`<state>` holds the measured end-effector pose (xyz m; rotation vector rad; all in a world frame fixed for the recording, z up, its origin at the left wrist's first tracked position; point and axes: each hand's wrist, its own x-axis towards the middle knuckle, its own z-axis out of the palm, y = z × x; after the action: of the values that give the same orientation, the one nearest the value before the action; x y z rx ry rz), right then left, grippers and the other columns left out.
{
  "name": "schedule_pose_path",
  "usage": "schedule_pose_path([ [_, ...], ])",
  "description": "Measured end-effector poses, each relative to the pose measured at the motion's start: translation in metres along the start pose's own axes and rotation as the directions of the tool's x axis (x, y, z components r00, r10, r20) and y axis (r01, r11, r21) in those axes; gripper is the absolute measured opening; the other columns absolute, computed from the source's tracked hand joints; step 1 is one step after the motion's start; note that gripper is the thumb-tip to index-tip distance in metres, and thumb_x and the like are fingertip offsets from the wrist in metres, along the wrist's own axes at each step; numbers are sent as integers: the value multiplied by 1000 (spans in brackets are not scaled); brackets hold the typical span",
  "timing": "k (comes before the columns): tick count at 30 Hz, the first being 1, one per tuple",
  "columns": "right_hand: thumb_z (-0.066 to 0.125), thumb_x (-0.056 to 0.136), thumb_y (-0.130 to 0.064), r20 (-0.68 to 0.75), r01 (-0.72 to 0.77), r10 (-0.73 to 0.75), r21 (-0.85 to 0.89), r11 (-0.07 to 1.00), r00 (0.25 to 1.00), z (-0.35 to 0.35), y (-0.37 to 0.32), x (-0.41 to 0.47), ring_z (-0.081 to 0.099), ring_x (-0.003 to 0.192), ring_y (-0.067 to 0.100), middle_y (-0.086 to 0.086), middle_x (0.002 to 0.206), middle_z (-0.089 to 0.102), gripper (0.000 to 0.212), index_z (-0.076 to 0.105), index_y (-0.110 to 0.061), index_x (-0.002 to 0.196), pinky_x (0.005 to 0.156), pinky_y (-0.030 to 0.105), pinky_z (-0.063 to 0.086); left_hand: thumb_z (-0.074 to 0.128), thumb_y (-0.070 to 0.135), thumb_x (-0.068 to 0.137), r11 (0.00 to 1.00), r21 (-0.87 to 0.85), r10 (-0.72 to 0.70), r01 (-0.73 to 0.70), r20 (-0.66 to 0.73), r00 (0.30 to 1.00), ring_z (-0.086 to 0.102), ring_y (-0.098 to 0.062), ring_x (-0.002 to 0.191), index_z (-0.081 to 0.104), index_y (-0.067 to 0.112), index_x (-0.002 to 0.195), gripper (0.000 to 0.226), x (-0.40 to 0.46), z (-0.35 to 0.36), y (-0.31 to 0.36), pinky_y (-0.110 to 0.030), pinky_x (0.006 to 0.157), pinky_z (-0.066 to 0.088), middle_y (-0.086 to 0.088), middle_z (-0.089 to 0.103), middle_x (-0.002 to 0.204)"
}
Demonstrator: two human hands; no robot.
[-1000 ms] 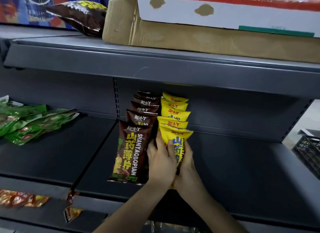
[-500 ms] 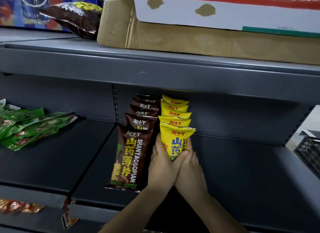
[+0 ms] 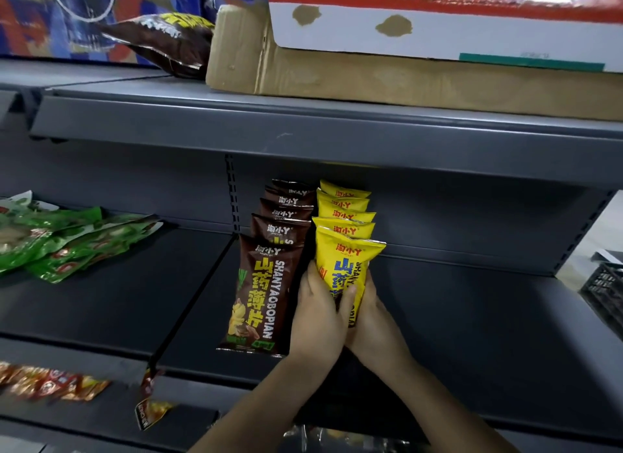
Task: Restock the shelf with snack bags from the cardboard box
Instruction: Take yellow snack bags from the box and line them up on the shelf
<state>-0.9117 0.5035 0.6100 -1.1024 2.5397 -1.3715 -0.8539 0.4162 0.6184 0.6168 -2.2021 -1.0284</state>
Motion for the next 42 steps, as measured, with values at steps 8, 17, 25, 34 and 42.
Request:
schedule_pose_path([
  [8, 77, 68, -46, -6, -25, 26, 136, 990, 1000, -2, 0, 1, 54, 116, 6, -12, 124, 55, 78, 36, -31, 132, 95, 41, 49, 56, 1, 79, 906, 179, 402, -383, -85, 912, 43, -22, 124, 43, 1, 130, 53, -26, -39, 2, -33, 105, 39, -13, 47, 129],
  [17, 69, 72, -54, 56, -39, 30, 165, 985, 998, 1, -1, 1, 35, 136, 9, -12, 146, 35, 101, 7, -32, 149, 112, 44, 33, 51, 62, 82, 988, 123, -75, 88, -105, 992, 19, -25, 141, 8, 10, 148, 95, -14, -77, -58, -42, 114, 23, -11, 24, 151],
  [25, 70, 68, -59, 47, -34, 27, 153, 988, 999, 16, 6, 7, 44, 128, 6, -17, 139, 41, 101, 8, -40, 145, 104, 45, 43, 67, 40, 79, 997, -3, -81, 82, -147, 986, 46, -25, 119, 30, 2, 133, 75, 3, -61, -56, -36, 94, 42, -11, 44, 126],
  [34, 60, 64, -68, 6, -37, 37, -9, 999, 999, 21, 5, 13, 42, 130, 14, -8, 145, 36, 108, 2, -31, 149, 99, 49, 45, 64, 48, 76, 999, 26, -32, 36, -147, 989, 45, -26, 118, 27, 2, 136, 84, 9, -55, -56, -39, 91, 45, -10, 42, 126],
  [42, 60, 69, -66, 23, -58, 56, 109, 992, 998, 12, 1, 15, 44, 127, 11, -12, 135, 44, 88, 21, -37, 142, 102, 45, 44, 48, 62, 79, 998, -58, 4, -10, -101, 995, 42, -15, 127, 23, 17, 142, 82, 3, -67, -61, -40, 103, 39, 2, 42, 136],
])
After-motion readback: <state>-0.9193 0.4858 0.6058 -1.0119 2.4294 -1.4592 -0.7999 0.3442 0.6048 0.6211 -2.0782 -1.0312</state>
